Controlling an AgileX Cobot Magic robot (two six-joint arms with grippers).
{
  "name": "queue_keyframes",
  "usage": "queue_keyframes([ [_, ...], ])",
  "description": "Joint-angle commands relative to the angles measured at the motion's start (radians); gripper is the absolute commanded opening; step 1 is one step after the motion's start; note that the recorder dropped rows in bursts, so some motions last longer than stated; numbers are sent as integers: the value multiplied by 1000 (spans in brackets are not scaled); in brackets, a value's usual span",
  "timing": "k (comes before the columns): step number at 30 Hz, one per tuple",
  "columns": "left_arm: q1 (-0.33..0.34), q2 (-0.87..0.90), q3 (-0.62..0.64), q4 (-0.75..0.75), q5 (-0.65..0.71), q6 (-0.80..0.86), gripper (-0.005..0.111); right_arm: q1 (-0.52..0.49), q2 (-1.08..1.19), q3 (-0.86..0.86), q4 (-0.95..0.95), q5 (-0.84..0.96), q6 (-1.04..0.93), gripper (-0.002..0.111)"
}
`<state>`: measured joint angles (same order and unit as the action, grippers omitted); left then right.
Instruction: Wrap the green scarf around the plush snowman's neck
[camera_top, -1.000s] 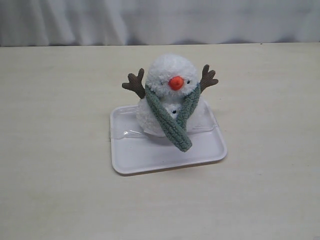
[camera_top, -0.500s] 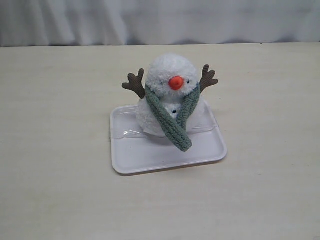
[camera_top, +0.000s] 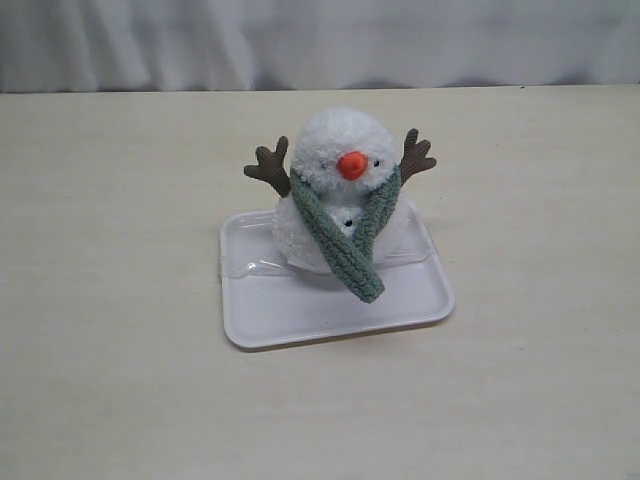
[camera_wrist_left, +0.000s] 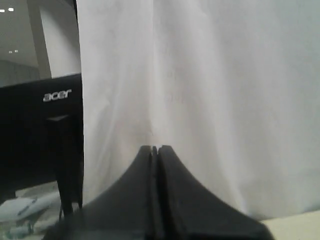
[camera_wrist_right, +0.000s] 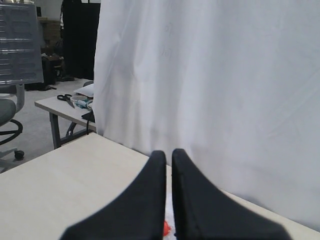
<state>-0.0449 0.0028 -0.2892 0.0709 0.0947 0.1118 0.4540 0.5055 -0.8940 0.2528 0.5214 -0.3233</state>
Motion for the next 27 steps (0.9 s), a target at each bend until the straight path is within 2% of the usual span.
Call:
queue_keyframes([
  [1, 12, -3, 92, 6, 4, -34, 0, 2, -3, 4, 1, 4, -1, 4],
  [11, 12, -3, 289, 47, -3, -34, 0, 2, -3, 4, 1, 4, -1, 4],
  [13, 12, -3, 289, 47, -6, -36, 0, 2, -3, 4, 1, 4, -1, 4],
  [14, 12, -3, 289, 47, 62, -36, 0, 2, -3, 4, 1, 4, -1, 4],
  [22, 12, -3, 289, 47, 200, -36, 0, 2, -3, 4, 1, 4, -1, 4],
  [27, 12, -3, 289, 47, 208, -36, 0, 2, -3, 4, 1, 4, -1, 4],
])
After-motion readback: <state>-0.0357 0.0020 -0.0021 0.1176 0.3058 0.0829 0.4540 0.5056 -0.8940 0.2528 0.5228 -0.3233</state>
